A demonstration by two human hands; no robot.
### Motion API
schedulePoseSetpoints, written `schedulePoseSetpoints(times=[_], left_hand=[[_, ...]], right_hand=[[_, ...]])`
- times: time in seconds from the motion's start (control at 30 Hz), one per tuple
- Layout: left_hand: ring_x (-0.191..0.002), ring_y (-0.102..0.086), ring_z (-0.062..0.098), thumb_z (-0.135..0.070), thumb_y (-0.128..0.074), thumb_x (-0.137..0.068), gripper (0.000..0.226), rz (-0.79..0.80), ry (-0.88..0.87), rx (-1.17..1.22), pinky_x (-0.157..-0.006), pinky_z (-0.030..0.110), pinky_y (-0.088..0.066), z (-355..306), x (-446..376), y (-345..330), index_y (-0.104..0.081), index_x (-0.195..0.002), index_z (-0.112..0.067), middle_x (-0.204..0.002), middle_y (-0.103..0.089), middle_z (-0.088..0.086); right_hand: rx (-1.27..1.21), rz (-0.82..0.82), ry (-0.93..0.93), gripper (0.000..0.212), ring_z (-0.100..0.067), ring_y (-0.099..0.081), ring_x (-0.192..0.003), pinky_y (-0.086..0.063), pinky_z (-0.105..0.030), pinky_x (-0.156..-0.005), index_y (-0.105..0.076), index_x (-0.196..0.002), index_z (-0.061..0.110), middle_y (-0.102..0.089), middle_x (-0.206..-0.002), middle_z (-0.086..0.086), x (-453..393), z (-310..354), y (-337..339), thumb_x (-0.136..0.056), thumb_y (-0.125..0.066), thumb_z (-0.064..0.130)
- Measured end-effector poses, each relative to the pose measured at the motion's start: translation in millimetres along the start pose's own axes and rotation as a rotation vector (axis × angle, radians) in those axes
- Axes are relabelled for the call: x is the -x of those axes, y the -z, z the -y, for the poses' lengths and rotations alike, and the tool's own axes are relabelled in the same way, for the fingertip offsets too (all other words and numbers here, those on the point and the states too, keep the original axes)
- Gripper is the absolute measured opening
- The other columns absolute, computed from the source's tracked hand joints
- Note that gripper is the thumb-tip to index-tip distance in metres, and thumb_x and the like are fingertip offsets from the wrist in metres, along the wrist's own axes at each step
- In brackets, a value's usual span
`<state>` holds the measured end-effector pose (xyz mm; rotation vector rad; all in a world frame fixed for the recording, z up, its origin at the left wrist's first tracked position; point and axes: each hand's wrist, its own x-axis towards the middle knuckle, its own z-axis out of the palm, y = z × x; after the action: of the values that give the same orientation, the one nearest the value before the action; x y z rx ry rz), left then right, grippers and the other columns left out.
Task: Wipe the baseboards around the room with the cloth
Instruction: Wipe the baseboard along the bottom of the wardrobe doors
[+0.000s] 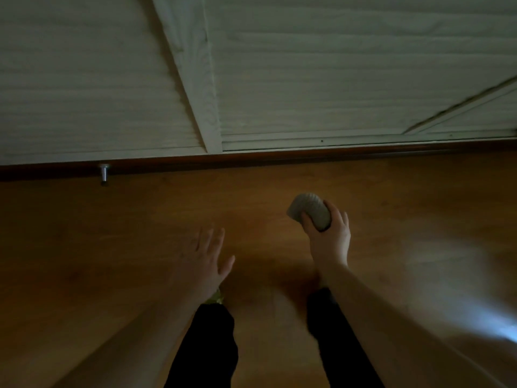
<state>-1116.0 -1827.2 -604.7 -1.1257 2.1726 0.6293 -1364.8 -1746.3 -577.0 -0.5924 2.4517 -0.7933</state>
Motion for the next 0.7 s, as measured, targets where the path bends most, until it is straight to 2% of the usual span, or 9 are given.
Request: schedulePoseSetpoints(times=[0.07, 0.13, 0.23, 0.27, 0.33, 0.4, 0.5, 0.57, 0.7], left_hand=[[-0.152, -0.008, 0.028, -0.077, 0.032, -0.068, 0.104, 0.006, 0.014, -0.013, -0.119, 0.054, -0.014, -17.0, -7.5, -9.2, 0.008, -0.157, -0.029, -0.166, 0.007, 0.002], [-0.151, -0.013, 0.028, -0.075, 0.018, -0.077, 0.094, 0.059, 0.045, -0.014, -0.118, 0.054, -0.016, -36.0, -21.4, -23.3, 0.005, -0.158, -0.029, -0.166, 0.003, 0.002], [-0.142, -0.039, 0.029, -0.071, 0.002, -0.091, 0.084, 0.068, 0.106, -0.054, -0.108, 0.059, -0.037, -58.8, -40.1, -42.9, -0.025, -0.156, -0.026, -0.162, -0.025, 0.005], [-0.142, -0.039, 0.029, -0.070, 0.004, -0.090, 0.085, 0.068, 0.117, -0.074, -0.107, 0.060, -0.037, -64.8, -46.4, -50.7, -0.027, -0.156, -0.025, -0.162, -0.026, 0.005], [-0.150, -0.019, 0.026, -0.070, 0.008, -0.087, 0.085, 0.125, 0.122, -0.064, -0.116, 0.058, -0.023, -87.8, -56.7, -62.2, -0.006, -0.159, -0.027, -0.166, -0.004, 0.002], [-0.152, -0.008, 0.025, -0.071, -0.004, -0.092, 0.079, 0.130, 0.156, -0.050, -0.119, 0.054, -0.014, -115.3, -66.0, -59.9, 0.007, -0.157, -0.028, -0.166, 0.007, 0.000], [-0.152, -0.006, 0.027, -0.068, -0.019, -0.097, 0.078, 0.064, 0.150, 0.002, -0.119, 0.053, -0.012, -154.2, -90.9, -50.9, 0.009, -0.157, -0.028, -0.166, 0.004, 0.002], [-0.152, -0.003, 0.027, -0.067, -0.025, -0.097, 0.080, 0.037, 0.116, 0.010, -0.120, 0.052, -0.012, -166.7, -108.0, -51.0, 0.007, -0.158, -0.026, -0.166, 0.001, 0.004], [-0.152, 0.004, 0.027, -0.068, -0.034, -0.095, 0.090, 0.004, 0.039, -0.056, -0.122, 0.048, -0.009, -173.4, -151.2, -52.6, 0.012, -0.157, -0.022, -0.165, 0.010, 0.006]], right_hand=[[0.017, 0.010, 0.041, 0.059, -0.008, -0.050, -0.101, -0.043, -0.026, -0.085, -0.053, -0.137, 0.017, -0.051, -0.119, 0.004, -12.0, -10.7, 4.5, -0.085, -0.075, 0.034], [0.051, 0.051, 0.061, 0.059, -0.008, -0.050, -0.100, -0.041, -0.024, -0.083, -0.053, -0.136, 0.018, -0.051, -0.118, 0.004, -33.0, -28.4, 5.8, -0.084, -0.075, 0.035], [0.058, 0.105, 0.077, 0.060, -0.010, -0.051, -0.098, -0.040, -0.023, -0.080, -0.053, -0.136, 0.018, -0.050, -0.115, 0.005, -65.3, -52.9, 13.4, -0.084, -0.075, 0.037], [0.056, 0.112, 0.088, 0.060, -0.010, -0.051, -0.096, -0.040, -0.022, -0.079, -0.054, -0.135, 0.018, -0.050, -0.114, 0.005, -75.1, -61.1, 18.5, -0.083, -0.076, 0.037], [0.049, 0.137, 0.109, 0.059, -0.008, -0.050, -0.095, -0.040, -0.021, -0.078, -0.054, -0.134, 0.019, -0.050, -0.113, 0.005, -90.5, -79.9, 37.8, -0.083, -0.077, 0.037], [0.038, 0.165, 0.127, 0.059, -0.006, -0.050, -0.097, -0.041, -0.021, -0.081, -0.054, -0.134, 0.019, -0.050, -0.114, 0.007, -98.9, -94.4, 57.5, -0.082, -0.077, 0.036], [0.055, 0.222, 0.153, 0.059, -0.005, -0.048, -0.100, -0.043, -0.025, -0.085, -0.053, -0.135, 0.022, -0.050, -0.116, 0.008, -109.5, -117.1, 80.9, -0.082, -0.077, 0.035], [0.068, 0.245, 0.158, 0.060, -0.005, -0.047, -0.102, -0.041, -0.022, -0.084, -0.052, -0.136, 0.022, -0.050, -0.118, 0.008, -115.7, -135.3, 89.8, -0.083, -0.076, 0.035], [0.043, 0.180, 0.107, 0.062, -0.005, -0.047, -0.100, -0.040, -0.020, -0.081, -0.052, -0.138, 0.017, -0.048, -0.117, 0.008, -129.0, -171.6, 83.0, -0.084, -0.076, 0.033]])
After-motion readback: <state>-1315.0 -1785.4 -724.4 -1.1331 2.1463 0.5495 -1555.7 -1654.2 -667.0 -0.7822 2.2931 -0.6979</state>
